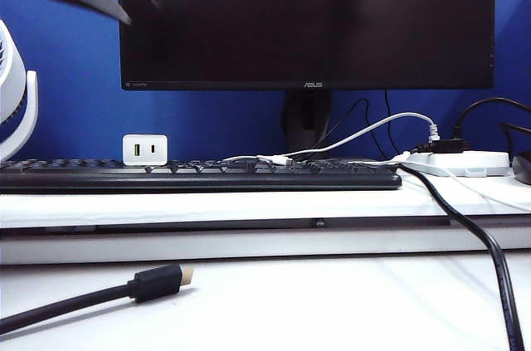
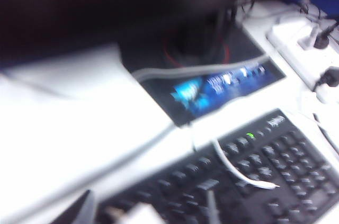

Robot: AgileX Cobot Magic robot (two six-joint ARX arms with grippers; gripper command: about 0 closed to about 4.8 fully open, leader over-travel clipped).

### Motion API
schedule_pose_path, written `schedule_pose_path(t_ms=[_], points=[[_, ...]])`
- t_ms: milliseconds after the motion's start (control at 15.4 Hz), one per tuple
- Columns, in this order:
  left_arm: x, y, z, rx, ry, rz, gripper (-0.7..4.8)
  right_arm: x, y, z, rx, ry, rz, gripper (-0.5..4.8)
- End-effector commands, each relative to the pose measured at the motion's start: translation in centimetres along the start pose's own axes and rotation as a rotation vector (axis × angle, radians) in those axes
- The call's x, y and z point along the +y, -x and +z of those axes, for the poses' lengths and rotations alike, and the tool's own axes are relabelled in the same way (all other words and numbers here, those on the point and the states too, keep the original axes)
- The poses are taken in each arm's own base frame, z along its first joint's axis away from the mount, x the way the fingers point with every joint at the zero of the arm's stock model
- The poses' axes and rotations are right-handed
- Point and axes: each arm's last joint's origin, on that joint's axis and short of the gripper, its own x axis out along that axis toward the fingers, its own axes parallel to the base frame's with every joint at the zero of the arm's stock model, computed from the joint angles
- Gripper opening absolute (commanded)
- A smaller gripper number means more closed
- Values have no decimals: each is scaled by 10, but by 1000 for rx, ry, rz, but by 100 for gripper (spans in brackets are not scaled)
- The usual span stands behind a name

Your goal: Pick up the Type-C charging cable and the charging base, insert one end of the Type-C charger into the corresponding slot on the base, and finally place the plugged-in charger back on the table.

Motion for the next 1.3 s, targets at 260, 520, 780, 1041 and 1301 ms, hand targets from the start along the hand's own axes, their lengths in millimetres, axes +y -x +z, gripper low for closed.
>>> schedule_pose_path(t_ms=[260, 520, 780, 1041, 1301], points=[[6, -39, -27, 211, 388, 122, 479, 5, 1, 3, -16, 4, 60, -1], [11, -57, -42, 307, 444, 146, 479, 7, 0, 3, -14, 2, 71, -1], [0, -74, -53, 373, 460, 135, 479, 7, 0, 3, -14, 2, 70, -2], [-11, -92, -67, 431, 431, 166, 479, 7, 1, 3, -18, 3, 71, -2], [-10, -94, -69, 444, 400, 176, 262, 7, 1, 3, -18, 3, 71, -1]])
